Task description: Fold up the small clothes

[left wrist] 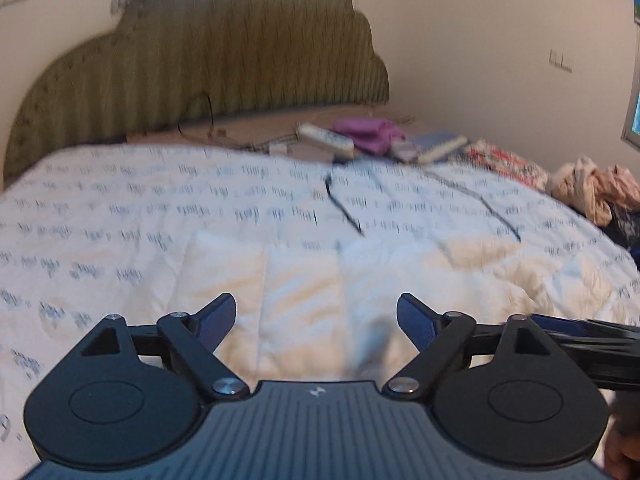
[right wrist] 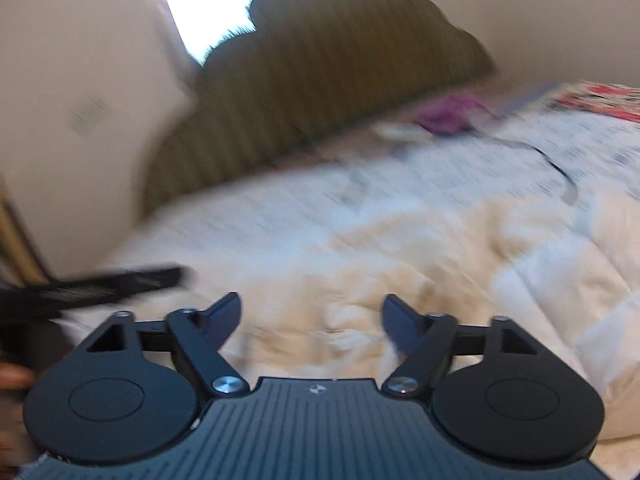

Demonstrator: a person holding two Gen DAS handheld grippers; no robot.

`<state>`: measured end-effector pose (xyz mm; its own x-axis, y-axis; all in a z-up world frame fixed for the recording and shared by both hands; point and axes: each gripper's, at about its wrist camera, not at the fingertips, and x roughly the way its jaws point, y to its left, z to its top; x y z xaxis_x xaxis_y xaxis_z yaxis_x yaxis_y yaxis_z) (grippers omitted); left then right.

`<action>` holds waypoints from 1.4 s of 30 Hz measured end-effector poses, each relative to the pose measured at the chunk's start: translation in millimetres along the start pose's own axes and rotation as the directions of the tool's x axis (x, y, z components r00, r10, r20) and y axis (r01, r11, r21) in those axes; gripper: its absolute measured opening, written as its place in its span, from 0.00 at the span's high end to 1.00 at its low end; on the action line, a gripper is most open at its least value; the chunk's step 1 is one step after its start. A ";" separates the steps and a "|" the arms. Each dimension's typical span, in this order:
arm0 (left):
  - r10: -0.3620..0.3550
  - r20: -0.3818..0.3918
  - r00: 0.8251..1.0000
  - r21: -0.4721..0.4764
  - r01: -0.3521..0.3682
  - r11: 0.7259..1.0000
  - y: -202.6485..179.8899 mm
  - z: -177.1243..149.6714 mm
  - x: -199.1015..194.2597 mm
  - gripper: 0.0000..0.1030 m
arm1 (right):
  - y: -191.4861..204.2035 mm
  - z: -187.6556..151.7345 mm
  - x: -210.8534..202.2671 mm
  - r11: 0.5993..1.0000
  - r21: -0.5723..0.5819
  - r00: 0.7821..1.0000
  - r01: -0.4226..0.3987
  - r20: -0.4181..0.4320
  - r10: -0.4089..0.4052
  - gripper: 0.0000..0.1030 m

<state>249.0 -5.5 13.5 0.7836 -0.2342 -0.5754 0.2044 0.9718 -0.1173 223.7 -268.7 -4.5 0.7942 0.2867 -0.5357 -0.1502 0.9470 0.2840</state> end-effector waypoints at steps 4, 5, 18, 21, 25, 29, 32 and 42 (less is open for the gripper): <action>-0.012 0.021 1.000 0.057 0.010 0.998 -10.6 -12.9 -6.4 0.14 | -5.8 -19.7 16.2 0.984 -0.104 0.989 0.145 -0.015 -0.148 0.53; -0.010 0.041 0.999 0.072 0.007 0.997 -12.6 -10.9 -12.0 0.14 | -4.7 -21.4 15.0 0.980 -0.124 0.988 0.153 -0.012 -0.155 0.61; 0.425 0.345 0.837 0.000 -0.453 0.892 26.0 50.7 -76.9 0.00 | -14.4 -7.8 -25.3 0.849 -0.364 0.923 0.384 0.124 -0.364 0.83; 0.141 0.181 0.973 0.082 -0.157 0.984 14.6 38.8 -46.0 0.00 | -28.3 -8.6 -27.1 0.900 -0.276 0.941 0.338 0.092 -0.325 0.58; 0.143 0.113 0.983 0.186 -0.162 0.969 -13.1 7.0 -3.6 0.00 | -22.1 1.7 -57.2 0.914 -0.169 0.920 0.369 0.207 -0.333 0.46; 0.120 0.104 0.987 0.286 -0.145 0.947 -38.1 -19.4 14.6 0.00 | 4.8 13.8 -65.8 0.942 -0.221 0.946 0.252 0.259 -0.193 0.41; 0.148 0.099 0.984 0.324 -0.173 0.930 -49.0 -34.7 23.8 0.00 | 23.2 10.9 -33.5 0.930 -0.308 0.972 0.199 0.186 -0.146 0.40; 0.121 0.014 0.993 0.245 -0.121 0.962 -38.2 -51.9 44.7 0.00 | 2.4 -28.4 33.1 0.927 -0.293 0.971 0.233 0.027 -0.236 0.35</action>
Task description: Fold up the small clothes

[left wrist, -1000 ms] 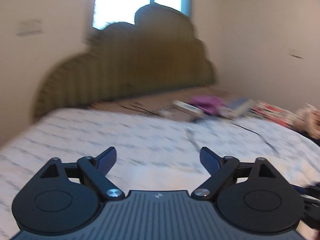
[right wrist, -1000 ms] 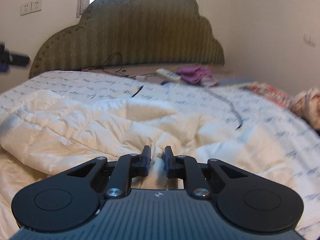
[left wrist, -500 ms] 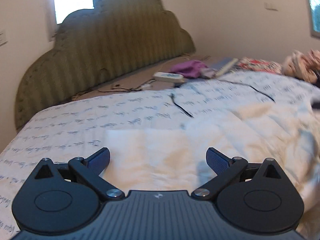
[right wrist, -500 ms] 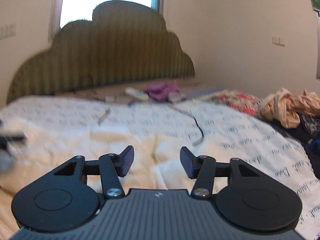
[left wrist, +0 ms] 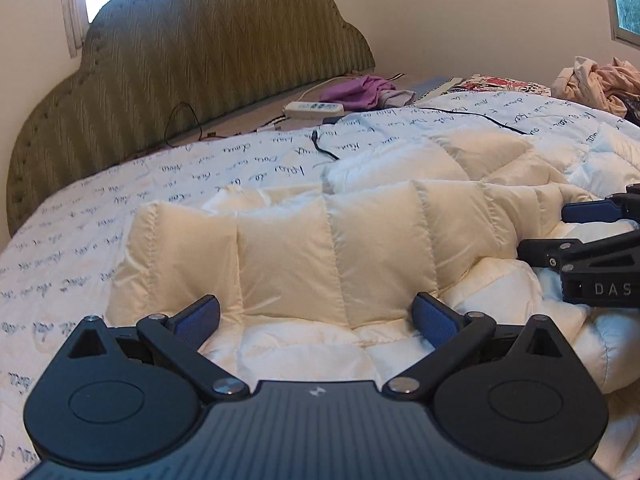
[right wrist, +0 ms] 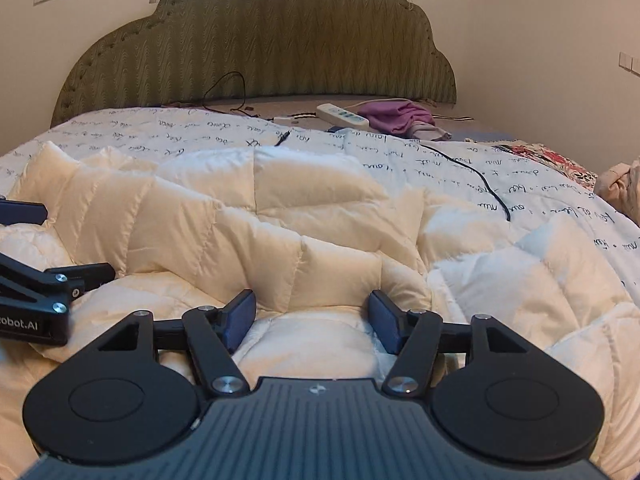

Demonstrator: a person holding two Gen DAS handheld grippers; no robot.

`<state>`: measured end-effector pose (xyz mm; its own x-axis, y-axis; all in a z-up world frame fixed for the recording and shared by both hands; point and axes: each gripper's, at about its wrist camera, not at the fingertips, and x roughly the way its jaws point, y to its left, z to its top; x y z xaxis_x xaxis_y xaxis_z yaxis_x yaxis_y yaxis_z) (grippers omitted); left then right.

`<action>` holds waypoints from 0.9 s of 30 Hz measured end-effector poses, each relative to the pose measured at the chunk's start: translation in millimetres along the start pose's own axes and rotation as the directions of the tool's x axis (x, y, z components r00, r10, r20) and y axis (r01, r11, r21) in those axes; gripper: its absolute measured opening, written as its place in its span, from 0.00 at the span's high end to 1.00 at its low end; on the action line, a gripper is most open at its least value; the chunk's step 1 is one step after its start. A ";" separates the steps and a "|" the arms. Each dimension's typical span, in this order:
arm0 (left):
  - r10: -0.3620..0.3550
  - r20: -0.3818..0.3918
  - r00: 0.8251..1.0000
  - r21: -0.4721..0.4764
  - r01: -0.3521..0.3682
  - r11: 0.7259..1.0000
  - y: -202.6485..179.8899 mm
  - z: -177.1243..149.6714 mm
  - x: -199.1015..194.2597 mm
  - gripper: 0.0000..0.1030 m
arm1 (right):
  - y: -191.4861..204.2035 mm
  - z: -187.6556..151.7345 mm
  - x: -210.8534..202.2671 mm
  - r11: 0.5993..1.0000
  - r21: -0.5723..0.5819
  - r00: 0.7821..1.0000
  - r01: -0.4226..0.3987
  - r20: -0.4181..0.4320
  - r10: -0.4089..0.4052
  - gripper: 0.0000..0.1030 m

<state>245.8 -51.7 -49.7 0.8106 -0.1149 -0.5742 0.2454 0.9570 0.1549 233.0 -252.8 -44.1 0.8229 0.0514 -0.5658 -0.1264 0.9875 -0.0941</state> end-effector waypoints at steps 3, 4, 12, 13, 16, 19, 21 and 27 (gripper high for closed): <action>-0.005 0.000 1.000 -0.010 0.005 1.000 0.2 -5.9 4.2 0.00 | 3.6 -6.2 4.6 1.000 -0.015 1.000 0.006 0.004 -0.006 0.35; -0.007 0.000 1.000 -0.012 0.007 1.000 0.1 -7.3 5.0 0.00 | 4.3 -8.1 5.5 1.000 -0.015 1.000 0.006 0.006 -0.006 0.34; -0.012 0.002 1.000 -0.023 0.012 1.000 -0.3 -14.0 10.3 0.00 | 0.3 -13.9 12.2 1.000 -0.005 1.000 0.006 0.021 -0.006 0.34; -0.012 0.004 1.000 -0.024 0.012 1.000 -0.3 -14.5 10.6 0.00 | 0.5 -14.4 12.3 1.000 -0.005 1.000 0.007 0.022 -0.006 0.34; -0.011 0.008 1.000 -0.022 0.011 1.000 -1.2 -14.5 10.6 0.00 | -0.9 -14.5 13.0 1.000 -0.006 1.000 0.007 0.024 -0.007 0.34; -0.006 -0.005 1.000 0.001 0.006 1.000 0.0 -7.2 3.7 0.00 | -1.1 -15.0 12.5 1.000 -0.005 1.000 0.007 0.027 -0.007 0.33; 0.018 0.035 0.999 0.008 -0.019 1.000 5.2 1.3 -6.2 0.00 | -1.4 -15.5 12.1 1.000 -0.004 1.000 0.007 0.029 -0.007 0.33; 0.083 -0.042 0.996 -0.023 -0.084 0.996 30.3 8.9 19.9 0.00 | -2.4 -16.0 12.0 1.000 0.003 0.999 0.003 0.032 -0.003 0.33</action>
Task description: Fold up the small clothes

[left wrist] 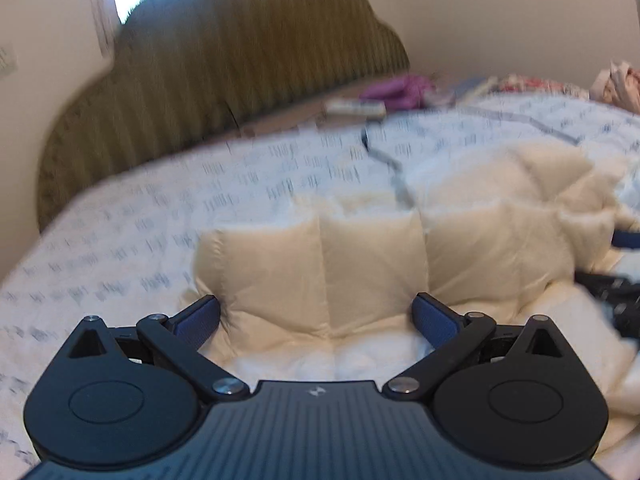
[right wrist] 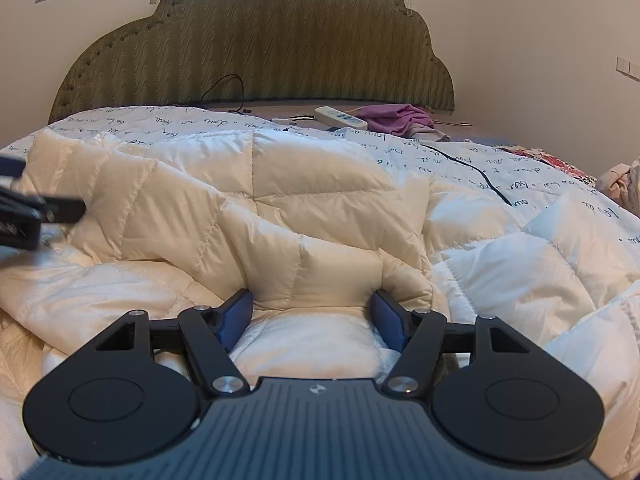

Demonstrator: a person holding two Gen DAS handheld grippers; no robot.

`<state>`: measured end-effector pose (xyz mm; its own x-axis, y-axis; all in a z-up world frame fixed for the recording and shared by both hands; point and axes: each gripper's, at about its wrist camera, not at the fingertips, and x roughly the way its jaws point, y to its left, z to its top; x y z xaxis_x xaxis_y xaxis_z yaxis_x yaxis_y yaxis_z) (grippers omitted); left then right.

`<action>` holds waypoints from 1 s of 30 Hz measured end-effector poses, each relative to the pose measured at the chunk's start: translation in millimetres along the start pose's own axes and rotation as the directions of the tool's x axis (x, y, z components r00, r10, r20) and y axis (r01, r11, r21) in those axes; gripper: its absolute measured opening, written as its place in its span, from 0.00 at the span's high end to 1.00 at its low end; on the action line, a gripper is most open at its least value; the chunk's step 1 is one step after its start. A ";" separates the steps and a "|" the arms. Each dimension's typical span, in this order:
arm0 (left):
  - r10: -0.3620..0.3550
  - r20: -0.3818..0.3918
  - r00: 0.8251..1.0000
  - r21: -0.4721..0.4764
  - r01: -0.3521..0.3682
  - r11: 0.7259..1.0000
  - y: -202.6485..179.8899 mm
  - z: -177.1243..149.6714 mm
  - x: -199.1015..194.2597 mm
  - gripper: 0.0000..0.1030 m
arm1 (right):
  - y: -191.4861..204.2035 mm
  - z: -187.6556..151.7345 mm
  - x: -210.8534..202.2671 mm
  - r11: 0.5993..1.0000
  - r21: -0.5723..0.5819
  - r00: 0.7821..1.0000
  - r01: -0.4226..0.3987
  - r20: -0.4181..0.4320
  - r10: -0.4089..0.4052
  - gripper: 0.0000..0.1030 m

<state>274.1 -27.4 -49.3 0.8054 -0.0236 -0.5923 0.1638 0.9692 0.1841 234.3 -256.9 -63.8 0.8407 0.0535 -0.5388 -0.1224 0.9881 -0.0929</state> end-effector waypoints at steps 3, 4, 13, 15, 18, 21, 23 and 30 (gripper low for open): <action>-0.007 0.006 1.000 0.002 0.007 1.000 -0.8 -5.3 1.9 0.00 | 0.3 0.3 0.1 1.000 0.000 1.000 0.002 -0.001 -0.002 0.33; -0.002 0.005 1.000 0.020 0.002 1.000 -2.8 -4.9 0.3 0.00 | 1.5 0.9 0.1 1.000 -0.004 1.000 0.005 -0.002 -0.005 0.32; 0.001 0.006 1.000 0.028 -0.001 1.000 3.2 -17.8 -51.9 0.00 | -0.6 10.6 -30.6 1.000 0.014 1.000 -0.024 -0.005 0.024 0.18; -0.004 -0.002 1.000 0.034 0.004 0.999 3.5 -25.9 -67.4 0.00 | 1.7 7.9 -51.7 0.999 0.015 0.999 -0.030 0.015 0.030 0.07; -0.017 0.003 1.000 0.045 0.017 0.999 2.1 -40.5 -93.3 0.00 | 4.7 0.1 -81.5 1.000 -0.021 1.000 -0.023 0.019 0.024 0.05; -0.033 0.017 0.999 0.083 0.032 0.996 -2.9 -57.1 -124.1 0.00 | -0.5 -12.8 -115.6 0.999 -0.016 1.000 -0.028 0.006 0.028 0.05; -0.054 0.043 0.998 0.114 0.049 0.992 -6.3 -72.2 -150.6 0.00 | -5.7 -22.9 -140.6 0.999 0.001 0.999 -0.039 0.000 0.039 0.04; -0.205 0.061 0.977 0.251 0.183 0.950 -21.2 -129.9 -227.6 0.00 | -4.3 -85.0 -228.5 0.991 -0.066 0.990 -0.118 -0.083 0.112 0.00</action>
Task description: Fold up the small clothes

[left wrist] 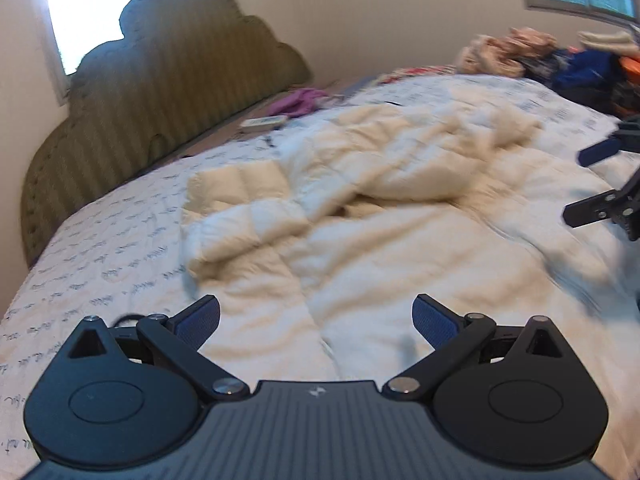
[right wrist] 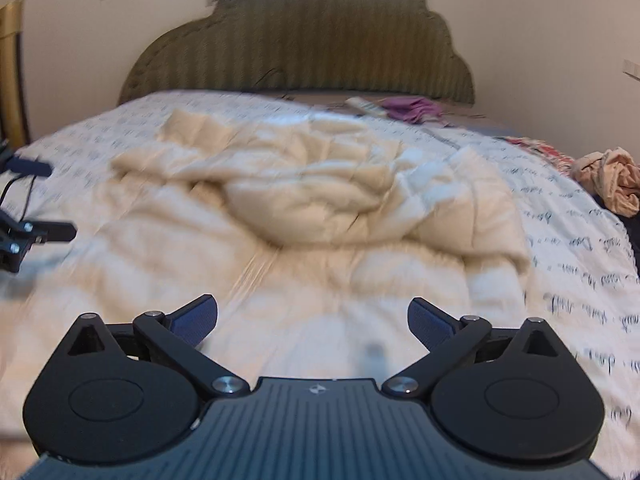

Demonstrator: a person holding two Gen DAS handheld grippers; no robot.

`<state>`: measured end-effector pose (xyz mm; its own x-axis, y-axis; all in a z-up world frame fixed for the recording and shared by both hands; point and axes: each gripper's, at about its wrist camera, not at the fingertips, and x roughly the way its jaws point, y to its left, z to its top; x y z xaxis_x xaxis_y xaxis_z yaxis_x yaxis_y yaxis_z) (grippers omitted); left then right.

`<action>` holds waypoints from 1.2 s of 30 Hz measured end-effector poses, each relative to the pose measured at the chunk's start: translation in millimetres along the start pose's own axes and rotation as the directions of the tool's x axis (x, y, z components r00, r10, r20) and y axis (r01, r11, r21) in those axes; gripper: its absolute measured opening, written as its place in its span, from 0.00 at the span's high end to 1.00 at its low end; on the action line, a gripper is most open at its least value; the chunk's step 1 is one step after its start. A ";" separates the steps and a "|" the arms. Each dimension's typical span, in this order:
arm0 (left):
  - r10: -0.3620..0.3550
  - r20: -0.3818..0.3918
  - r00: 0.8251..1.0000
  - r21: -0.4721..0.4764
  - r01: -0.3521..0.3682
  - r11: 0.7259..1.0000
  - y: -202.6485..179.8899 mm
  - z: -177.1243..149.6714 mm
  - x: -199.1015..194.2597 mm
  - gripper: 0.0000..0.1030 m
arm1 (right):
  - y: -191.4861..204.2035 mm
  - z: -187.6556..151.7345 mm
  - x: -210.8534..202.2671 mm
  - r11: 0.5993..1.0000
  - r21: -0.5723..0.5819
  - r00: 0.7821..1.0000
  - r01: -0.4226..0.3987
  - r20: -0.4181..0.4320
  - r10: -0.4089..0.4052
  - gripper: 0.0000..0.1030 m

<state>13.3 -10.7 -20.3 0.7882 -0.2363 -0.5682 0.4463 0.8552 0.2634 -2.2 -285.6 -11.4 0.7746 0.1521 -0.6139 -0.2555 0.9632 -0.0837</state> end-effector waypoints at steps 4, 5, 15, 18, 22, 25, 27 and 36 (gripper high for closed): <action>0.036 -0.069 0.997 0.113 -0.028 0.993 -31.1 -25.4 11.0 0.00 | 12.7 -33.0 12.2 0.998 -0.066 0.991 0.015 -0.131 -0.023 0.00; 0.045 -0.069 0.997 0.102 -0.038 0.994 -30.9 -26.4 8.1 0.00 | 12.2 -33.9 8.7 0.999 -0.039 0.992 0.017 -0.122 -0.022 0.01; 0.313 -0.030 0.949 -0.076 -0.314 0.946 50.6 -53.0 -86.2 0.00 | -8.6 -50.1 -57.4 0.992 0.047 0.993 0.121 0.010 -0.122 0.00; 0.415 -0.034 0.909 -0.119 -0.416 0.902 95.4 -63.6 -137.9 0.00 | -18.6 -55.4 -78.0 0.988 0.069 0.990 0.138 0.030 -0.141 0.00; 0.570 -0.029 0.821 -0.152 -0.567 0.809 155.8 -64.2 -208.6 0.00 | -28.9 -58.7 -116.3 0.980 0.053 0.978 0.191 0.071 -0.195 0.00; 0.640 -0.055 0.766 -0.252 -0.631 0.734 199.9 -53.4 -248.5 0.00 | -43.1 -60.1 -149.8 0.972 0.100 0.966 0.215 0.122 -0.226 0.00; 0.631 -0.075 0.772 -0.316 -0.619 0.719 218.0 -44.1 -258.5 0.00 | -55.5 -62.0 -163.7 0.967 0.160 0.964 0.198 0.144 -0.221 0.00; 0.030 -0.041 0.999 -0.433 -0.045 0.900 139.2 -61.7 -135.3 0.00 | -75.8 -92.2 -137.7 0.932 0.342 0.984 0.122 0.083 -0.159 0.00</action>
<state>-57.4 168.8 45.2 0.7831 -0.1914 -0.5917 0.1829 0.9803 -0.0749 -142.8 -400.0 7.1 0.8507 0.0147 -0.5255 0.0541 0.9918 0.1154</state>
